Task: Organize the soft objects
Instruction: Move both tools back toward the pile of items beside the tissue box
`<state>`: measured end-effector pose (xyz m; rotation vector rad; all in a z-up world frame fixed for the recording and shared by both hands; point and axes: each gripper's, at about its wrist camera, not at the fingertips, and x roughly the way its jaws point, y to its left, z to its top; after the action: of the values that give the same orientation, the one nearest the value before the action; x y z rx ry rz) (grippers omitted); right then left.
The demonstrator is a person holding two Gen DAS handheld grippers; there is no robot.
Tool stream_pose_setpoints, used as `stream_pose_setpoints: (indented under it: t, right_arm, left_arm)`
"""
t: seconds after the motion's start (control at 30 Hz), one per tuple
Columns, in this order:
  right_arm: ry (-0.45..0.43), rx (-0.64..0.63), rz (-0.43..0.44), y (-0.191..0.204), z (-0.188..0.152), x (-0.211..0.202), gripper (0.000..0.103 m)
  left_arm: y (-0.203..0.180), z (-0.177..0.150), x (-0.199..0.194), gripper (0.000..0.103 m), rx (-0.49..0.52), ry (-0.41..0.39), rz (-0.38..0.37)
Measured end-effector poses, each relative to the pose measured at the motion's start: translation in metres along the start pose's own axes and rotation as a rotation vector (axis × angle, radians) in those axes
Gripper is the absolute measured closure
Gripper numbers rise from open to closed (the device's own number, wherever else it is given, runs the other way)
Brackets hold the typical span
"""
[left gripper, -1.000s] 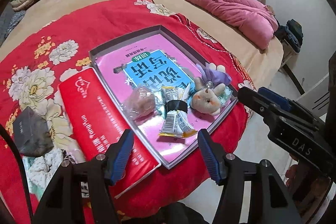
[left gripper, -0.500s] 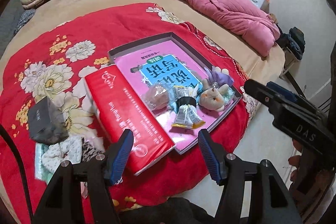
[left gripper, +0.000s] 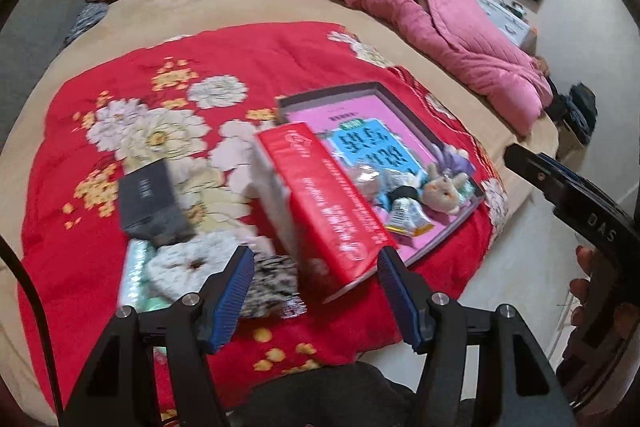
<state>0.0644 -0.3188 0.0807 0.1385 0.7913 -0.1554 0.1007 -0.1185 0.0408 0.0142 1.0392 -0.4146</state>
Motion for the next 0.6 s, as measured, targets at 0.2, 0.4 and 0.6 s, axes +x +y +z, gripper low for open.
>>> stream_pose_setpoints:
  t: [0.2,0.4,0.6]
  right_arm:
    - [-0.022,-0.057,0.025,0.025,0.003,-0.012,0.029]
    - [-0.041,-0.108,0.052,0.047,0.005,-0.024,0.029]
    - [-0.05,-0.174,0.088,0.076,0.003,-0.032,0.029]
  left_arm:
    - [0.039,-0.005,-0.024,0.039,-0.079,-0.03,0.023]
    - [0.078,-0.015,-0.049,0.039,-0.157,-0.064,0.046]
    - [0.113,-0.028,-0.071,0.039,-0.227,-0.089,0.083]
